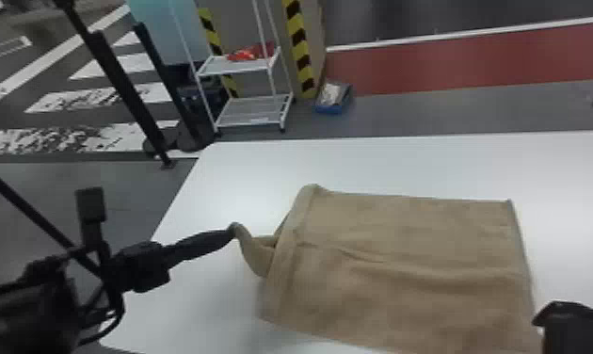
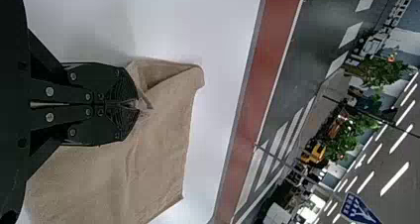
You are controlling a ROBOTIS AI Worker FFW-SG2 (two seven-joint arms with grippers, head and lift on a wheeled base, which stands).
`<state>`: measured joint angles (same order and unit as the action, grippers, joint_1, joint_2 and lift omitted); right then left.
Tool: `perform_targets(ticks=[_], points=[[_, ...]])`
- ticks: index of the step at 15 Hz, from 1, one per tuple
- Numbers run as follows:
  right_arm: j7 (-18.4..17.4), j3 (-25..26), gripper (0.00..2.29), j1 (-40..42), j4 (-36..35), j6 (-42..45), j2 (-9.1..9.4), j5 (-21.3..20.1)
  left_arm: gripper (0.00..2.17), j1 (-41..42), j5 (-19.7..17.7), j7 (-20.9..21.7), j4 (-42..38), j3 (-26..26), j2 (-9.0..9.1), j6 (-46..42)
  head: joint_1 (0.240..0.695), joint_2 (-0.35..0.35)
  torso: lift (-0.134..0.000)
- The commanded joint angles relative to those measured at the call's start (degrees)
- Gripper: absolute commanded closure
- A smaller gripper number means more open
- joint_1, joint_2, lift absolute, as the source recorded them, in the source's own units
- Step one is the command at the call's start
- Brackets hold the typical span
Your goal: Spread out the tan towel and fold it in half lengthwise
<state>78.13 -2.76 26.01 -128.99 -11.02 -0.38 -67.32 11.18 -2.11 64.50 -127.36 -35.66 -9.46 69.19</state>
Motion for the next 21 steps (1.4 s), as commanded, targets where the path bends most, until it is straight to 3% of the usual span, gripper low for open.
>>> perform_targets(ticks=[1, 6, 12, 14, 17, 21], points=[[0.2, 0.0, 0.26, 0.1, 0.8, 0.2, -0.06, -1.0, 1.78, -0.3, 0.0, 0.0, 0.4, 0.2, -0.04, -0.1, 0.695, 0.313, -0.125], [0.2, -0.5, 0.50, -1.1, 3.7, 0.3, -0.06, -2.0, 1.78, -0.3, 0.1, 0.2, 0.4, 0.4, -0.04, -0.1, 0.695, 0.303, -0.125], [0.2, 0.1, 1.31, -1.7, 2.4, 0.2, -0.06, -0.6, 1.78, -0.4, 0.2, 0.1, 0.7, 0.4, -0.30, -0.1, 0.695, 0.304, -0.125], [0.2, 1.2, 1.38, -2.3, 1.1, -0.2, -0.85, 2.3, 1.78, -0.8, 0.2, 0.1, 1.4, 0.4, -0.65, -0.3, 0.695, 0.304, -0.125], [0.2, 9.0, 1.42, -6.6, -0.3, -2.3, -1.64, 11.1, 1.78, -2.0, 0.3, -0.3, 3.2, 0.3, -1.70, -0.8, 0.695, 0.296, -0.125], [0.2, 19.5, 1.42, -14.9, 3.0, -5.8, -4.37, 15.6, 1.78, -3.9, 0.3, -0.5, 6.5, -0.6, -3.81, -2.4, 0.695, 0.206, -0.125]])
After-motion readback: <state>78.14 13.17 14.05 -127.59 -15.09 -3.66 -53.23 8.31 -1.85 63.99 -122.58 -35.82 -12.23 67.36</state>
